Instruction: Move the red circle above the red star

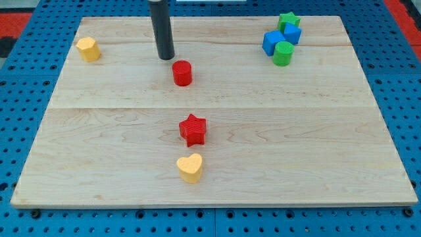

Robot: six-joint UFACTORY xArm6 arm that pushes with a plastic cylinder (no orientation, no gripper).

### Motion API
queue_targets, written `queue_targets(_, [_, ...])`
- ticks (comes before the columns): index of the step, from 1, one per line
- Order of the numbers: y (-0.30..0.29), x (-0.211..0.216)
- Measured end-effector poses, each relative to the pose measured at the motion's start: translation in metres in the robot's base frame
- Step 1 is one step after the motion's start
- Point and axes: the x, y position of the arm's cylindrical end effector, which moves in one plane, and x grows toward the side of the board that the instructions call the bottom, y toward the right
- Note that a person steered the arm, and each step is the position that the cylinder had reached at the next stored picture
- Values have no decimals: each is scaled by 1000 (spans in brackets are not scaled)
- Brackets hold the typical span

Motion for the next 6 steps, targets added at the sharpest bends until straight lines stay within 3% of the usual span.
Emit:
queue_targets(2, [35,70])
queue_targets(3, [28,53])
queue_targets(4, [89,34])
queue_targets(5, [205,55])
queue_targets(6, [289,45])
